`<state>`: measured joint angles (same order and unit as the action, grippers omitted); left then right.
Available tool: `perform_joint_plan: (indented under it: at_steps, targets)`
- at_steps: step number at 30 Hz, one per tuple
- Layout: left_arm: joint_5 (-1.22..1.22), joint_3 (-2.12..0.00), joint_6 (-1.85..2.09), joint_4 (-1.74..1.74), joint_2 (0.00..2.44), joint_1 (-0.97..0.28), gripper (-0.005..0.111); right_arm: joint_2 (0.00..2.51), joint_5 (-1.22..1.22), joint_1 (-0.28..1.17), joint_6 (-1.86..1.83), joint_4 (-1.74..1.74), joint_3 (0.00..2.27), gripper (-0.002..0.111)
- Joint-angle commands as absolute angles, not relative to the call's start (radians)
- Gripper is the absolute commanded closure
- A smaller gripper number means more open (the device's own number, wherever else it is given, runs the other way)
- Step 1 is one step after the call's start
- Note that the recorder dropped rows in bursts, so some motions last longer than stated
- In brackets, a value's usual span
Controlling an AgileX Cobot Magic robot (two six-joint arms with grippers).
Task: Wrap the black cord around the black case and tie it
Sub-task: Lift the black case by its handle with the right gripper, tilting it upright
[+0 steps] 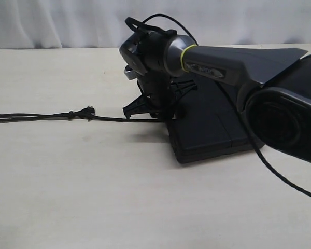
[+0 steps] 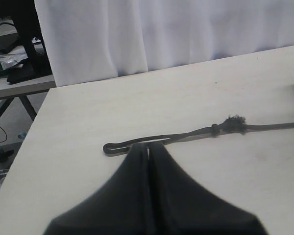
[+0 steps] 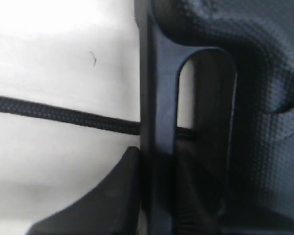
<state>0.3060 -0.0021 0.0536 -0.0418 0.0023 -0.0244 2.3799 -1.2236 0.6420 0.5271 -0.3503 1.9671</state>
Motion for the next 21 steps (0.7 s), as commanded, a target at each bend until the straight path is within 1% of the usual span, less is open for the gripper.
perform_joint_plan:
  at_steps: [1,7,12,17,21]
  targets:
    - [0.304,0.0,0.053,-0.04,0.0,-0.023,0.107,2.305,-1.221,0.642,0.467,-0.338,1.976,0.104]
    - [0.304,0.0,0.053,-0.04,0.0,-0.023,0.107,2.236,-1.221,0.626,0.388,-0.245,1.976,0.104]
    - [0.304,0.0,0.053,-0.04,0.0,-0.023,0.107,2.141,-1.221,0.583,0.317,-0.12,1.976,0.104]
    - [0.304,0.0,0.053,-0.04,0.0,-0.023,0.107,2.043,-1.221,0.508,0.265,-0.012,1.976,0.104]
    - [0.304,0.0,0.053,-0.04,0.0,-0.023,0.107,1.988,-1.221,0.443,0.156,0.194,1.976,0.104]
